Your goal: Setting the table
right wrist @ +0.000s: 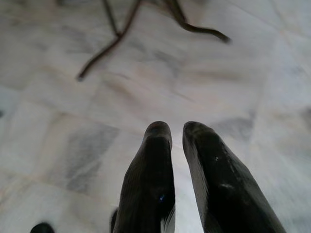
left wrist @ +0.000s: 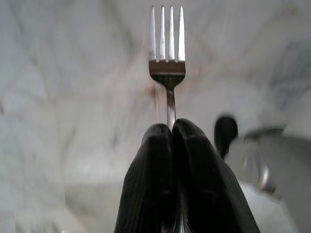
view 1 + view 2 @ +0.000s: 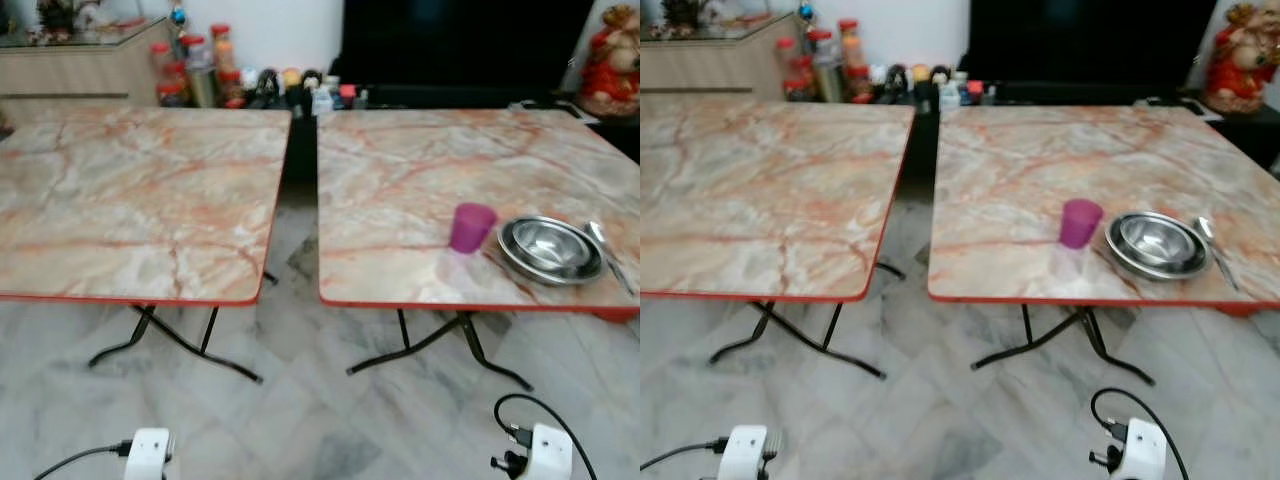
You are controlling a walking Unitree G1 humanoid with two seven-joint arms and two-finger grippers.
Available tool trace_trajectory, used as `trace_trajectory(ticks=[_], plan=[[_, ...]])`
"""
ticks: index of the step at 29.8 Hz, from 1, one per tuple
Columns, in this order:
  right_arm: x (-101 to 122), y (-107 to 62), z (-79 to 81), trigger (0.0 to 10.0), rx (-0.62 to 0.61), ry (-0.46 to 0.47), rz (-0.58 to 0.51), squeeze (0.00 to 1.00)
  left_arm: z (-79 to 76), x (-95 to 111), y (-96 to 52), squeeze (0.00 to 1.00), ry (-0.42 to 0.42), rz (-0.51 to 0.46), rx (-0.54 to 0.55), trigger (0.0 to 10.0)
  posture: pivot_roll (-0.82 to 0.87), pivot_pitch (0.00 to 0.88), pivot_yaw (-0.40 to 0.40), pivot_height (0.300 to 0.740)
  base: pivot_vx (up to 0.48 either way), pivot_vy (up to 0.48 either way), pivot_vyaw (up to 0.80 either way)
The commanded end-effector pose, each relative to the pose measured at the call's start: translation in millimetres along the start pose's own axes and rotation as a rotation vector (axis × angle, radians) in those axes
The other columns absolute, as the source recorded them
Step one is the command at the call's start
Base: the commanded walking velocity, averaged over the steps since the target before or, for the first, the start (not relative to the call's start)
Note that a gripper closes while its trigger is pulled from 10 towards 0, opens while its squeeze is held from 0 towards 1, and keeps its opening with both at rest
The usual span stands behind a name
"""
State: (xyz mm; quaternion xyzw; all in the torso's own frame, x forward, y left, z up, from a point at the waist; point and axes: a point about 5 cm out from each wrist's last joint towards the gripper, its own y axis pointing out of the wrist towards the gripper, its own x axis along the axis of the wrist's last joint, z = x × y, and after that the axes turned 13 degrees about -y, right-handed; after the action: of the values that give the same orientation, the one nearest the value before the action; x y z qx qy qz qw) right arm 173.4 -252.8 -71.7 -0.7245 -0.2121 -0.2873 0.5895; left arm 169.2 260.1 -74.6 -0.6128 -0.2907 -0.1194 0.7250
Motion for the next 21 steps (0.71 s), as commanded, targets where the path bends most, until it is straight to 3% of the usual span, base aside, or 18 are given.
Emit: trace_trajectory(ticks=[1,3,21], plan=[[4.7,0.6,-4.9,10.0,-0.012,-0.006,-0.019,0.00,-2.2,-1.6,0.1,0.00,0.014,0.009,-0.003,10.0,0.05,0.027,-0.041,0.740,0.322,-0.330,0.80],[4.7,0.3,-6.2,10.0,-0.014,-0.002,-0.023,0.00,-2.3,-1.6,0.1,0.00,0.015,0.008,-0.003,10.0,0.05,0.027,-0.041,0.740,0.322,-0.328,0.80],[-0.3,-1.6,-11.1,10.0,-0.030,0.031,-0.015,0.00,-2.1,-2.2,0.0,0.00,0.015,0.009,-0.008,10.0,0.04,0.044,-0.036,0.740,0.322,-0.328,0.00]])
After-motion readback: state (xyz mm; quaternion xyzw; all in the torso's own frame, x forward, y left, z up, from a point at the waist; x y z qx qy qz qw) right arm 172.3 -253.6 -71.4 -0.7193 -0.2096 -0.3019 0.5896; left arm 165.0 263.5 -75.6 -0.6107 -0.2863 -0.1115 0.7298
